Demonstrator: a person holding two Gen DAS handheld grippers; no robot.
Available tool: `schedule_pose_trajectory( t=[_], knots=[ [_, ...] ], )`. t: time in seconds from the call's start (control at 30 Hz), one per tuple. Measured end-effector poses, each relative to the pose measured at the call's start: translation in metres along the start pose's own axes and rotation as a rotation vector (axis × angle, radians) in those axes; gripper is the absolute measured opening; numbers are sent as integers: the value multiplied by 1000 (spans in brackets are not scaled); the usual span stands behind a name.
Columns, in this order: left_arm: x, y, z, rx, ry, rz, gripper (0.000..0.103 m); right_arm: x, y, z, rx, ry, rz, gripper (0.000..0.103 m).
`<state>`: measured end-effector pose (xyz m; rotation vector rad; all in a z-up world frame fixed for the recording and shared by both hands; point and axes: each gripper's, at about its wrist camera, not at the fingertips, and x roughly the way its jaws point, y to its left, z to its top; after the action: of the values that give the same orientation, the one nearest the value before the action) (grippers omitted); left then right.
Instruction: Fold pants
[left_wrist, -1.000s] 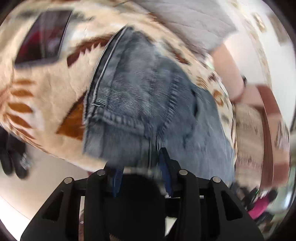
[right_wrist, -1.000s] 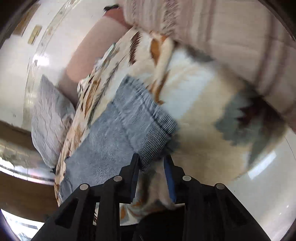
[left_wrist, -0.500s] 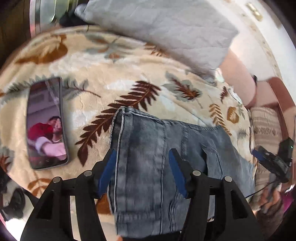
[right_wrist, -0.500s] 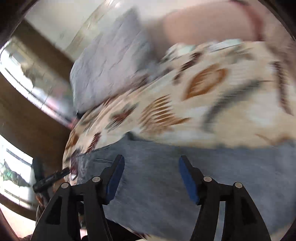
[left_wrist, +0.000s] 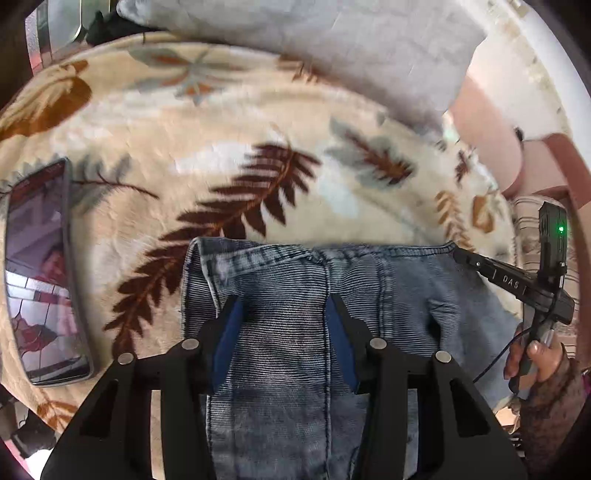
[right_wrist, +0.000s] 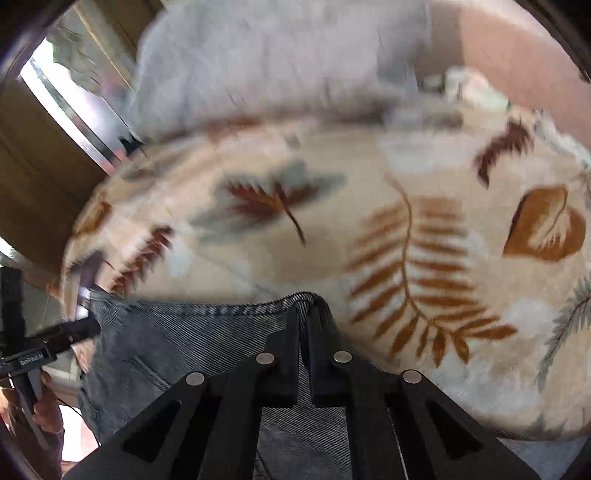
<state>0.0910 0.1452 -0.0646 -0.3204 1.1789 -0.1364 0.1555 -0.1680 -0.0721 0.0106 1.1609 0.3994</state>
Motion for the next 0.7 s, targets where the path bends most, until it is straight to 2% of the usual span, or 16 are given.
schedule_pose_trajectory(
  t=[0.07,0.13,0.2,0.27,0.3,0.4,0.47,0.57,0.63,0.7],
  knots=[
    [-8,0,0,-4,-13,2,45,7,-4,1,38,17,9,6],
    [-22,-1,-2,-7,-44,19,45,-9,-20,-5,163,-47,96,11],
    [-41,-5,-8,-16,-86,25,45,-26,-31,-11,214,-95,138,14],
    [-58,-17,-17,-15,-125,11,46,-47,-42,-21,227,-136,134,18],
    [-63,-25,-18,-5,-137,-5,46,-59,-49,-28,235,-155,128,25],
    [-71,-59,-28,58,-156,-39,60,-89,-78,-53,292,-188,106,36],
    [-69,-84,-32,117,-142,-57,63,-111,-104,-73,350,-199,92,37],
    [-59,-126,-39,227,-70,-78,66,-148,-140,-108,445,-244,75,38],
    [-54,-151,-44,292,-42,-85,66,-181,-177,-151,531,-299,20,43],
    [-47,-177,-47,350,-21,-83,66,-202,-209,-186,612,-340,-28,53]
  ],
)
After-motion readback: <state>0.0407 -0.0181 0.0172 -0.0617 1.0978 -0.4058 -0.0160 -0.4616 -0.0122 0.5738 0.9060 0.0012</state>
